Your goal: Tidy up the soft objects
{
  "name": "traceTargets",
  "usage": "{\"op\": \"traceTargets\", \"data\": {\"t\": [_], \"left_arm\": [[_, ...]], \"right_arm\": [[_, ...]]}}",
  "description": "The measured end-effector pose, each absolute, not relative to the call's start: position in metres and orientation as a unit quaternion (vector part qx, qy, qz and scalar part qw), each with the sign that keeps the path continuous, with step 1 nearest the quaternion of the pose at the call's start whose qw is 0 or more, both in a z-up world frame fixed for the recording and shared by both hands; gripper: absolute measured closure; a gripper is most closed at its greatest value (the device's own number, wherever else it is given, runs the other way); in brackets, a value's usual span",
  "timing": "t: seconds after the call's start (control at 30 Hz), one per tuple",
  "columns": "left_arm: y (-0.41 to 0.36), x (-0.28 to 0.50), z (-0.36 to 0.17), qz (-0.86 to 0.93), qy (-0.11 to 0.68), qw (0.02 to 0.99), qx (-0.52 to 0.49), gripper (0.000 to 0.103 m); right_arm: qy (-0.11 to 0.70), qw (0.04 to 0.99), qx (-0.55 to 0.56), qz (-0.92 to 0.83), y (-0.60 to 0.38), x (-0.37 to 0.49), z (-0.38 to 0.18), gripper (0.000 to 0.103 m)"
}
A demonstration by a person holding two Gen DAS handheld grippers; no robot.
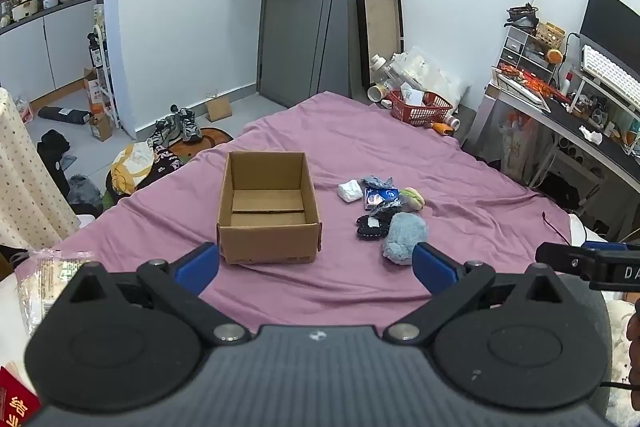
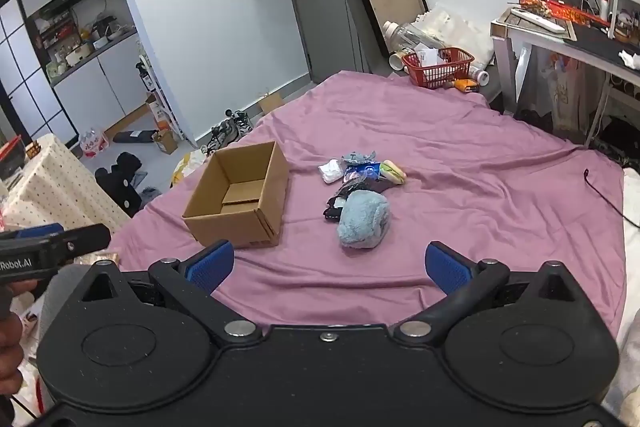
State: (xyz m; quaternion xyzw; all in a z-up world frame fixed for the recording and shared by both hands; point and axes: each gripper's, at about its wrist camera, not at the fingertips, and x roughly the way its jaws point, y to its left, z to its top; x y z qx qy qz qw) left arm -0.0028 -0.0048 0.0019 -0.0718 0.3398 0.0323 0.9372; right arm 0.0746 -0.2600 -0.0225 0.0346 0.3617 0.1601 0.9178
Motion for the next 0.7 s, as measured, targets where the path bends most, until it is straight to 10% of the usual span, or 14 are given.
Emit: {"op": "traceTargets", "data": {"t": [0.7], "left_arm": [[-0.0076,-0.0028,0.0016,0.033,0.339,0.938,-0.07,0.001]], "right_arm": [[0.368,0.916,0.022,0.159,-0.2611,0.0748,-0.0257,0.0]]}}
